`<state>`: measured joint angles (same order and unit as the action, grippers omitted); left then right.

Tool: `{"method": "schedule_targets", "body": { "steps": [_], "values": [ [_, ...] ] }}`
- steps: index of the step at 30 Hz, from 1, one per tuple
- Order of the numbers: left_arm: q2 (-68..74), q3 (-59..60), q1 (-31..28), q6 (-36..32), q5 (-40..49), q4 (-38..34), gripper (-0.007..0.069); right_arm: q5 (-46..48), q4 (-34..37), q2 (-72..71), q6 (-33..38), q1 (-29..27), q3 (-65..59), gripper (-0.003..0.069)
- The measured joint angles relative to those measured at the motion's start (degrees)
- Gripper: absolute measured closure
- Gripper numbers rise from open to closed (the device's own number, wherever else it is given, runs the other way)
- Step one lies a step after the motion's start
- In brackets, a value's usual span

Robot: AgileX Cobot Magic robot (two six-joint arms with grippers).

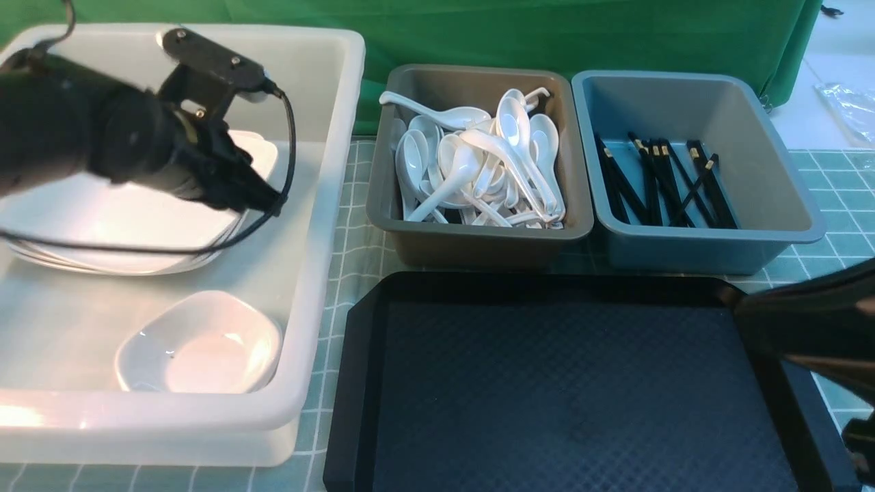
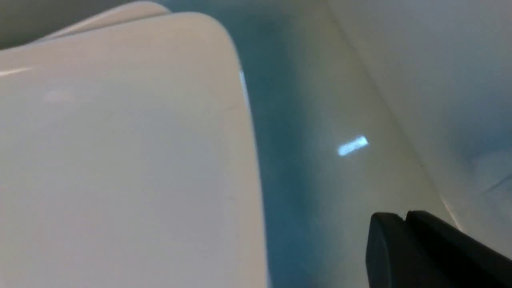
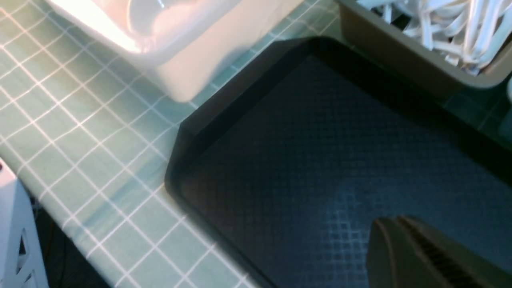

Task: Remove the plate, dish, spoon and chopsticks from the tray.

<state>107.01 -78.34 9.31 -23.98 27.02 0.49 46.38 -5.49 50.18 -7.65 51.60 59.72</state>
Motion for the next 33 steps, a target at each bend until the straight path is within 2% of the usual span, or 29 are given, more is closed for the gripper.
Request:
{"method": "schedule_targets", "body": {
  "steps": [9, 18, 27, 33],
  "values": [
    [8.3, -7.5, -2.5, 0.2, 0.3, -1.5, 0.0606, 0.2, 1.2, -0.1, -0.2, 0.0, 0.0, 0.0636],
    [10.8, -8.1, -4.6, 0.6, -1.2, -1.4, 0.0606, -0.4, 1.7, -0.1, -0.2, 0.0, 0.0, 0.0631],
    [11.0, -8.2, -4.7, 0.6, -9.9, 1.1, 0.0606, -1.6, 1.7, -0.1, -1.4, 0.0, 0.0, 0.0625],
    [7.4, -8.1, -4.7, 0.5, -3.0, -0.9, 0.0606, -1.6, 1.4, -0.1, -1.9, 0.0, 0.0, 0.0624]
  ]
}}
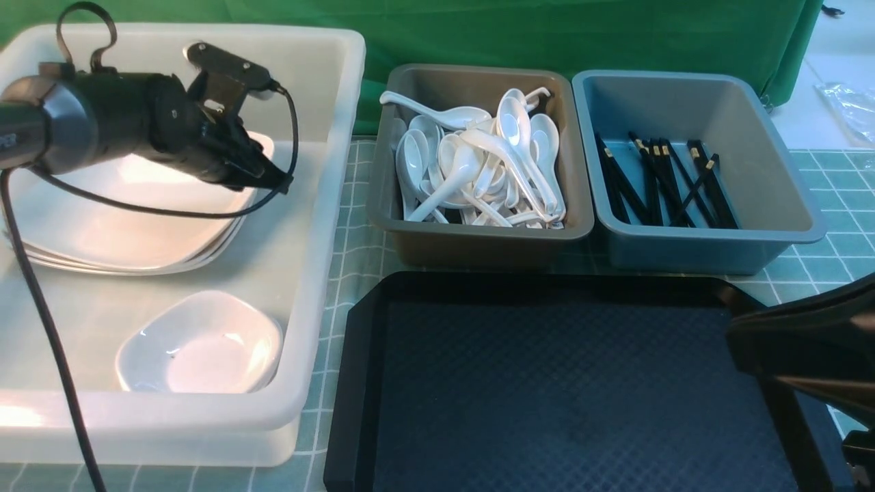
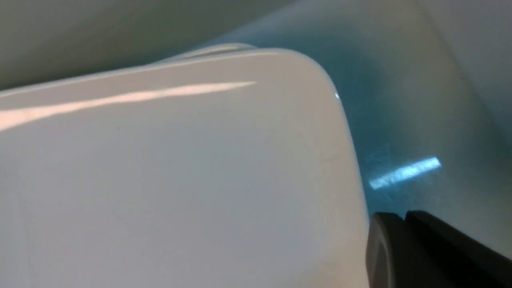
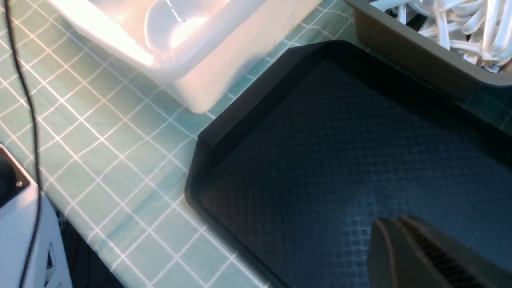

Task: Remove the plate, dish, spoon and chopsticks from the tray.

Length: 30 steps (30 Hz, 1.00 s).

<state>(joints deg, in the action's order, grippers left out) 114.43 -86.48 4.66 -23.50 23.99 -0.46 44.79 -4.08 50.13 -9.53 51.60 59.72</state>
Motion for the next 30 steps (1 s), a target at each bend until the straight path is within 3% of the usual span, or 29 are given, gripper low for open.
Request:
{"method": "schedule_targets", "body": {
  "steps": [3, 5, 8, 11, 20, 30],
  "values": [
    [-5.8, 1.4, 0.0, -1.6, 4.2, -6.0, 0.0606, 0.5, -1.9, 0.0, -0.2, 0.0, 0.0, 0.0623],
    [-15.4, 7.8, 0.0, -6.5, 3.9, -16.1, 0.0606, 1.8, -4.5, 0.0, -1.9, 0.0, 0.0, 0.0619],
    [-33.7, 21.9, 1.6, -15.9, -3.4, -29.0, 0.0606, 4.9, -8.0, 0.0, -4.6, 0.0, 0.0, 0.0615],
    [-47.0, 32.4, 4.4, -19.4, -8.6, -33.7, 0.0606, 5.8, -8.9, 0.0, -5.0, 0.0, 0.0, 0.0615],
    [-75.2, 53.4, 12.0, -20.9, -13.4, -38.3, 0.0606, 5.8, -9.0, 0.0, -7.7, 0.0, 0.0, 0.0614],
    [-91.4, 60.1, 12.5, -21.3, -13.0, -35.2, 0.0606, 5.4, -8.5, 0.0, -7.9, 0.0, 0.0, 0.0597]
  ]
}}
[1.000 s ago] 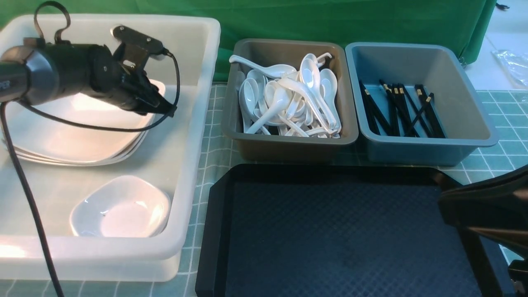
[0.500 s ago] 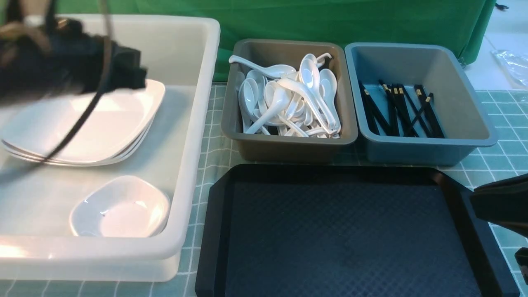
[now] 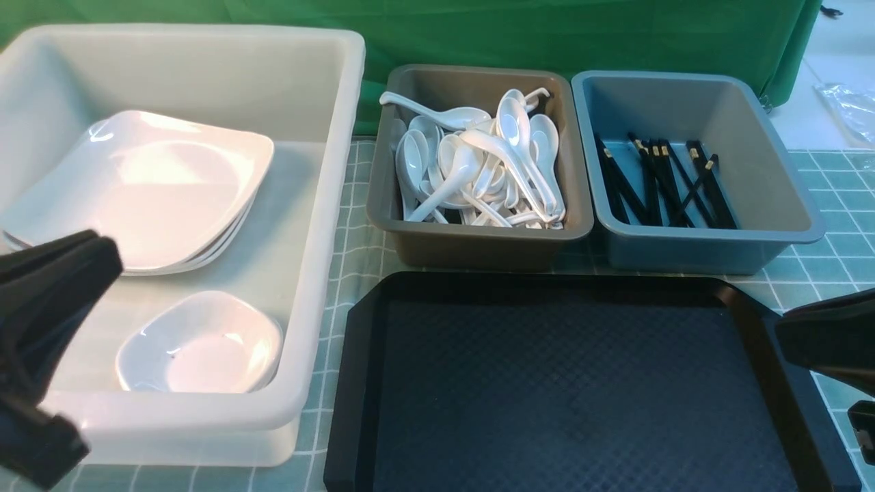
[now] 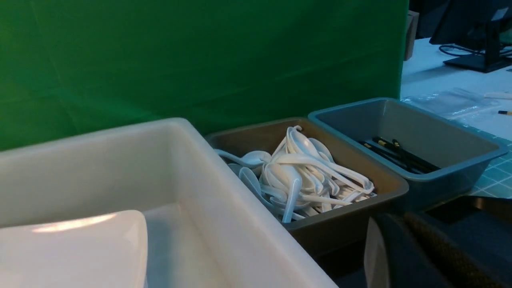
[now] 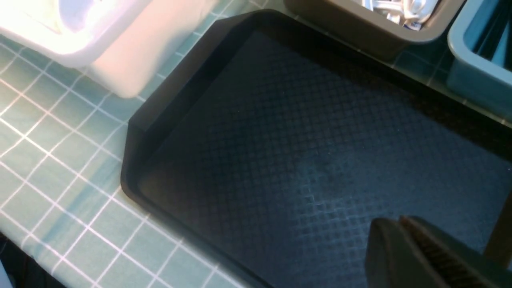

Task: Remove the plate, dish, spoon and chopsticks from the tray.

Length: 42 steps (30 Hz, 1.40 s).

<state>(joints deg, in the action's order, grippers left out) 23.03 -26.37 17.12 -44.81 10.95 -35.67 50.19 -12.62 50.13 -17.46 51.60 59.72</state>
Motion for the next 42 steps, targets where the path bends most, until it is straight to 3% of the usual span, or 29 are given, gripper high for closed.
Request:
{"method": "schedule_targets", "body": {
  "steps": [9, 13, 17, 21, 27, 33, 42],
  "values": [
    [-2.1, 0.1, 0.0, 0.0, 1.6, 2.9, 0.0606, -0.7, 0.2, 0.0, 0.0, -0.2, -0.2, 0.0577],
    [-2.1, 0.3, 0.0, 0.0, 1.8, 5.6, 0.0606, -5.6, 0.5, -2.4, 0.0, -4.8, -3.7, 0.057],
    [-2.1, 0.3, 0.0, 0.0, 1.8, 7.9, 0.0606, -17.3, 0.5, -10.8, 0.9, -17.4, -13.0, 0.0631],
    [-2.1, 0.3, 0.0, 0.0, 1.8, 8.3, 0.0606, -29.6, 4.2, -24.0, 7.7, -29.9, -29.4, 0.0643],
    [-2.1, 0.3, 0.0, 0.0, 1.8, 8.4, 0.0606, -34.1, 5.7, -41.2, 9.9, -42.7, -49.0, 0.0643],
    [-2.1, 0.3, 0.0, 0.1, 1.8, 8.5, 0.0606, -35.5, 6.2, -49.4, 10.3, -45.1, -59.7, 0.0643],
    [-2.1, 0.3, 0.0, 0.0, 1.8, 8.5, 0.0606, -36.8, 6.3, -50.0, 10.3, -45.1, -60.0, 0.064]
  ]
}}
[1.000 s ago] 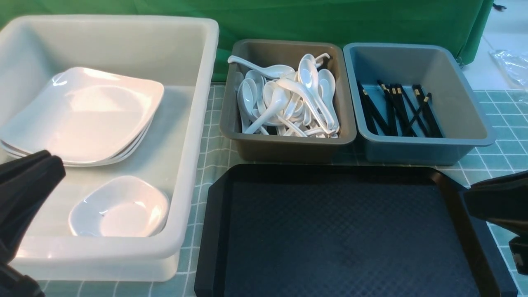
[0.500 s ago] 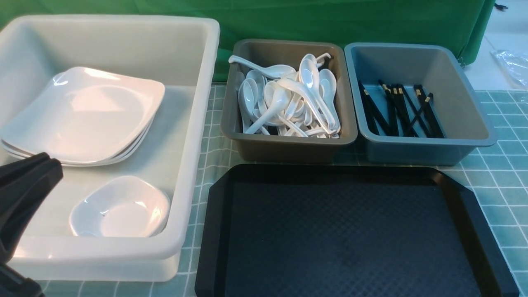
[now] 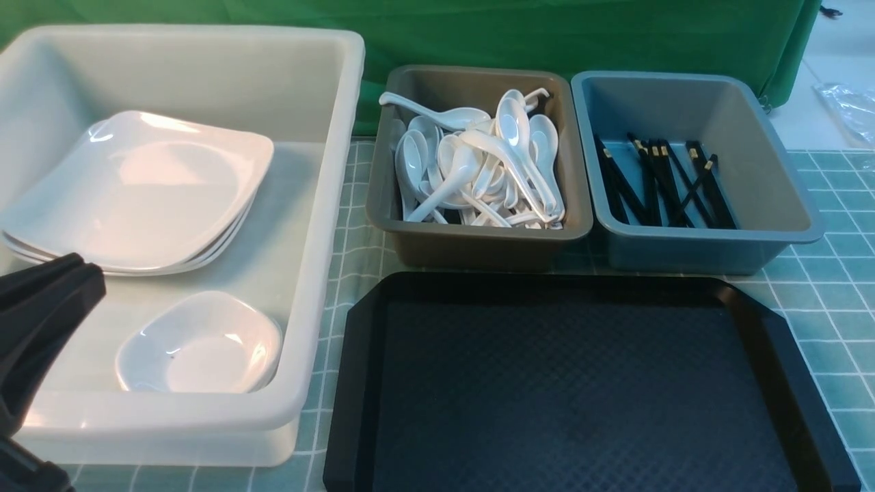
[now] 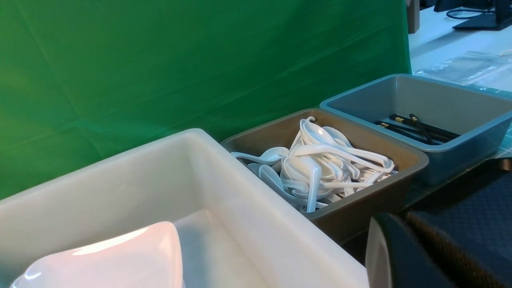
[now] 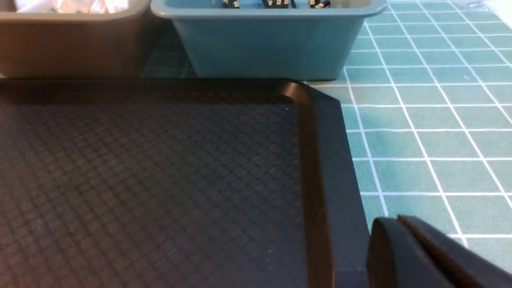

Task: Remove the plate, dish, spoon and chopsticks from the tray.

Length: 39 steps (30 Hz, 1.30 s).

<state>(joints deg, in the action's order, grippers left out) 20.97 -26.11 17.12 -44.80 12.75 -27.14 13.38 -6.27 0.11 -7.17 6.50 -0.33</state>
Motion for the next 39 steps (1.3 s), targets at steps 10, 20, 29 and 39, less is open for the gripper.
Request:
{"method": "schedule_targets", "body": {
  "steps": [10, 20, 29, 39],
  "values": [
    [0.0, 0.0, 0.0, 0.0, 0.0, 0.0, 0.0606, -0.1, 0.1, 0.0, 0.0, 0.0, 0.0, 0.0631],
    [0.0, 0.1, 0.0, 0.0, -0.3, 0.0, 0.0606, -0.1, 0.1, 0.0, 0.0, 0.0, 0.0, 0.0606],
    [-6.5, 9.7, -10.4, 30.4, -11.2, 18.4, 0.0607, -0.1, 0.1, 0.0, 0.0, 0.0, 0.0, 0.0578],
    [-20.7, 26.3, -22.9, 43.3, 1.0, 26.2, 0.0607, -0.2, 0.1, -0.1, 0.0, 0.0, 0.0, 0.0563]
  ]
}}
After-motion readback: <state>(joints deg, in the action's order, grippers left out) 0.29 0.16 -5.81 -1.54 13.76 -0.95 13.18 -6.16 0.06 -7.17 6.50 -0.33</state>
